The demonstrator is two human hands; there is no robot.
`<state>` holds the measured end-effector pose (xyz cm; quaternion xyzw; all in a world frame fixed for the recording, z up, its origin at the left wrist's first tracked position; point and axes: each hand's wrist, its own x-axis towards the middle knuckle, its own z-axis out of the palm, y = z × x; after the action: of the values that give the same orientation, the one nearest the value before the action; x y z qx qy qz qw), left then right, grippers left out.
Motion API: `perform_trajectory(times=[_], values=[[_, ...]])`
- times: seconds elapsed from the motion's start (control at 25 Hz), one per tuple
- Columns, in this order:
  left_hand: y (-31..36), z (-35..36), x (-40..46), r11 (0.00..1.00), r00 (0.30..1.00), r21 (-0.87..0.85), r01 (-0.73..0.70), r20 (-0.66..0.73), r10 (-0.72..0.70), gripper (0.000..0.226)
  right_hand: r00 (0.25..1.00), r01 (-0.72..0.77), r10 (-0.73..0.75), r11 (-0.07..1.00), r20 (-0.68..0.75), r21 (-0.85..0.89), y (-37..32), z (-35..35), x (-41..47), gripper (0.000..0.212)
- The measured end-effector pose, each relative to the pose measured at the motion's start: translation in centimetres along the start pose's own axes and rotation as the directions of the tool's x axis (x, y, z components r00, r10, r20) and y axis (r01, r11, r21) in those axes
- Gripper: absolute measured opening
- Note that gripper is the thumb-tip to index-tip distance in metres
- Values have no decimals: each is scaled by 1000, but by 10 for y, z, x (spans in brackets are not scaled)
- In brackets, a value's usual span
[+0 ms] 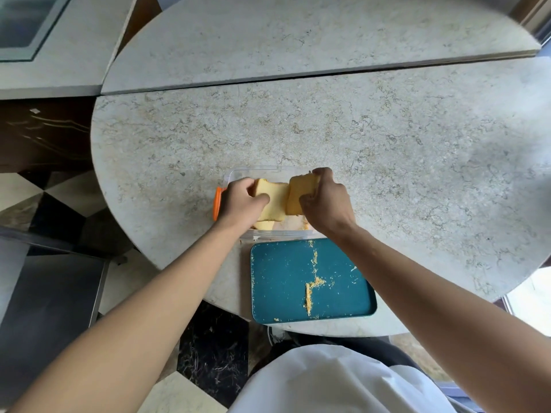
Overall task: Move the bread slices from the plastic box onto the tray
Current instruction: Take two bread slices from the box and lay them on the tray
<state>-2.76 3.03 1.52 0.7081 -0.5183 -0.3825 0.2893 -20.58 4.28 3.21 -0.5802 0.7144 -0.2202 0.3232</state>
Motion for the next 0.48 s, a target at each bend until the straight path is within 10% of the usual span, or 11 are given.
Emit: perform_trajectory(times=[0.48], values=[[-9, -19, -67, 827, 984, -533, 180, 102, -148, 19, 992, -112, 119, 735, 35, 668, 77, -51, -60, 47]])
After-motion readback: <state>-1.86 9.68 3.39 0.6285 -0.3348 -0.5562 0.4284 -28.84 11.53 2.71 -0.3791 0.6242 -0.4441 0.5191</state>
